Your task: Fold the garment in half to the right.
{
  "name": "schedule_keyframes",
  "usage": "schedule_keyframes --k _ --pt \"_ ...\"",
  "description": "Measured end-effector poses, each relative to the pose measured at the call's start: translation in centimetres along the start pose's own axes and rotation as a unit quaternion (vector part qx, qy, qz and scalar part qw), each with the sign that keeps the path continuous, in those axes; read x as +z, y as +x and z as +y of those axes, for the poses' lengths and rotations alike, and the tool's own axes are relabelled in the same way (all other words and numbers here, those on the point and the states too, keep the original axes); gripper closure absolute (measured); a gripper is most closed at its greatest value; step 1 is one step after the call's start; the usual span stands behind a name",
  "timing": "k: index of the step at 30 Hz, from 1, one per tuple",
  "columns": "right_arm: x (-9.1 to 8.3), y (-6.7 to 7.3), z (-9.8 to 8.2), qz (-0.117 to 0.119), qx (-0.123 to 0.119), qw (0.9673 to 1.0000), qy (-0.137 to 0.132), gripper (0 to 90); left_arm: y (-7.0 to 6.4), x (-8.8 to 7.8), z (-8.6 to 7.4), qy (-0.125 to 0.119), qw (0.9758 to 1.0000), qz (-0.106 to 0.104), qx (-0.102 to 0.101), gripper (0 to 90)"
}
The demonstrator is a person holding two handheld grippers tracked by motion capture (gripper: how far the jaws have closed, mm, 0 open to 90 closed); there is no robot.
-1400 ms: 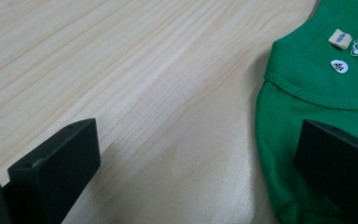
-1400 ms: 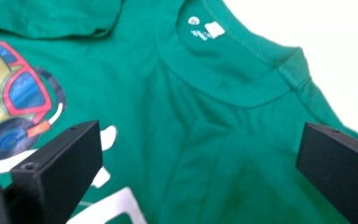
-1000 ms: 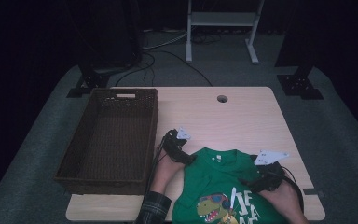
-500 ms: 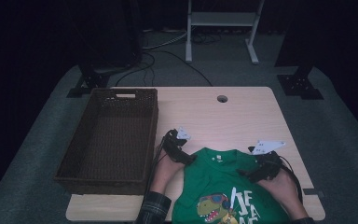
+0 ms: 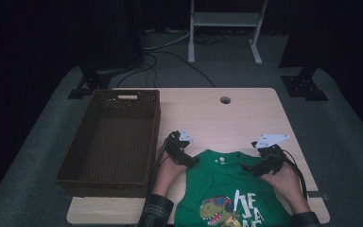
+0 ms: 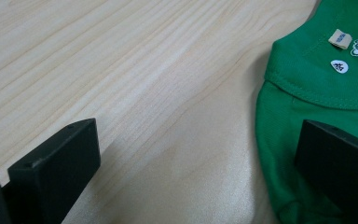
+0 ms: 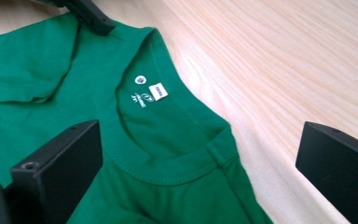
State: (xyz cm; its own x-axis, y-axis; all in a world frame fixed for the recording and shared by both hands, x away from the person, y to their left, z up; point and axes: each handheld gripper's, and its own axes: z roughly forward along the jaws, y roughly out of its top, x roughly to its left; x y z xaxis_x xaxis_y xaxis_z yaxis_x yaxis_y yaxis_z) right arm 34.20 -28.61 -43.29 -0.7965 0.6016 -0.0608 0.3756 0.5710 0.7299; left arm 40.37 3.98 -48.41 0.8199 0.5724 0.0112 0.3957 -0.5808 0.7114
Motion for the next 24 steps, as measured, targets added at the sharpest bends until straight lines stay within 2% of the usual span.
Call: schedule_keyframes --k 3,6,14,16,21,24 --pt "0.0 -0.2 0.0 0.002 0.000 1.0000 -0.005 0.0 0.0 0.0 0.0 0.000 1.0000 0.000 0.000 0.0" --pt "0.1 -0.8 0.0 0.011 0.000 0.9999 0.001 0.0 0.0 0.0 0.0 0.000 1.0000 0.000 0.000 0.0" --pt "0.2 -2.0 0.2 0.013 0.001 0.9999 -0.004 0.0 0.0 0.0 0.0 0.000 1.0000 0.000 0.000 0.0" --pt "0.4 -2.3 0.1 0.019 0.002 0.9998 -0.002 5.8 0.0 0.0 0.0 0.000 1.0000 0.000 0.001 0.0" --pt "1.4 -3.1 -0.4 0.023 0.011 0.9996 0.011 6.5 0.0 0.0 0.0 0.000 1.0000 0.000 0.001 0.0" --pt "1.8 -3.5 -0.5 0.029 0.014 0.9994 0.013 11.3 0.0 0.0 0.0 0.000 1.0000 0.000 0.000 0.0"
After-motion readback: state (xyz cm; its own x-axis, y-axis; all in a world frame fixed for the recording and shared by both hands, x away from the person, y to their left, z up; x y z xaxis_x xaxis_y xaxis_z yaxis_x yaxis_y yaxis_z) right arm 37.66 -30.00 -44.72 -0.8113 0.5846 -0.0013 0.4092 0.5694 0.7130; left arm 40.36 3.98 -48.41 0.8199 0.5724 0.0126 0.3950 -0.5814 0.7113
